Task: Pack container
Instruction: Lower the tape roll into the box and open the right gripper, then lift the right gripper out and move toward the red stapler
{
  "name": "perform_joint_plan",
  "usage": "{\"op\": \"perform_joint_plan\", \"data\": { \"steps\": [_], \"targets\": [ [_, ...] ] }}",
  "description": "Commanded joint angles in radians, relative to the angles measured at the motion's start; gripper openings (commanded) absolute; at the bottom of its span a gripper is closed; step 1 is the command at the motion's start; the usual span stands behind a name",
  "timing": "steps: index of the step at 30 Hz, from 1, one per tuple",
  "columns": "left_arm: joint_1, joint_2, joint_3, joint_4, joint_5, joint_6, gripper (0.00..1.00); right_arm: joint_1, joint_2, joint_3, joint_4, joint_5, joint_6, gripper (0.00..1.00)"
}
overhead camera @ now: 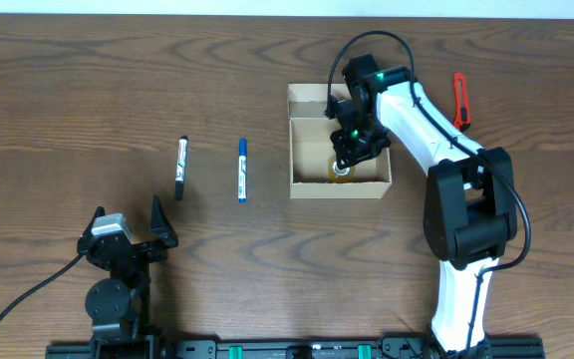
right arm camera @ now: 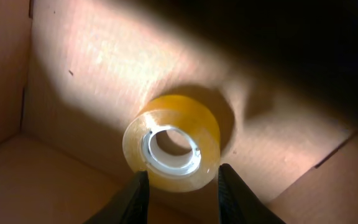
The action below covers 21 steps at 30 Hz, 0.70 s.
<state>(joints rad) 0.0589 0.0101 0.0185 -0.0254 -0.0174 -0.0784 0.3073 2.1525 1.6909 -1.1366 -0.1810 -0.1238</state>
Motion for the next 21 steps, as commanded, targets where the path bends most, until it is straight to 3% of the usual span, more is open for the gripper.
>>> {"op": "perform_joint_plan", "data": {
  "steps": [1, 7, 9, 10, 11, 17, 21],
  "targets": [
    [0.006, -0.007, -0.014, -0.052, 0.010, 0.000, 0.95, 0.008, -0.015, 0.105, -0.034, 0.006, -0.005, 0.26],
    [0.006, -0.007, -0.014, -0.052, 0.010, 0.000, 0.95, -0.004, -0.015, 0.389, -0.173, 0.175, 0.031, 0.27],
    [0.006, -0.007, -0.014, -0.052, 0.010, 0.000, 0.95, -0.022, -0.015, 0.500, -0.222, 0.266, 0.042, 0.39],
    [0.006, -0.007, -0.014, -0.052, 0.010, 0.000, 0.95, -0.037, -0.015, 0.558, -0.246, 0.308, 0.041, 0.61],
    [0.006, -0.007, -0.014, -0.052, 0.010, 0.000, 0.95, -0.049, -0.015, 0.595, -0.258, 0.338, 0.041, 0.68],
    [0.006, -0.007, -0.014, -0.052, 0.010, 0.000, 0.95, -0.196, -0.015, 0.727, -0.321, 0.383, -0.069, 0.70],
    [0.006, -0.007, -0.014, -0.052, 0.010, 0.000, 0.95, -0.331, -0.015, 0.728, -0.415, 0.155, -0.244, 0.77]
  ]
}}
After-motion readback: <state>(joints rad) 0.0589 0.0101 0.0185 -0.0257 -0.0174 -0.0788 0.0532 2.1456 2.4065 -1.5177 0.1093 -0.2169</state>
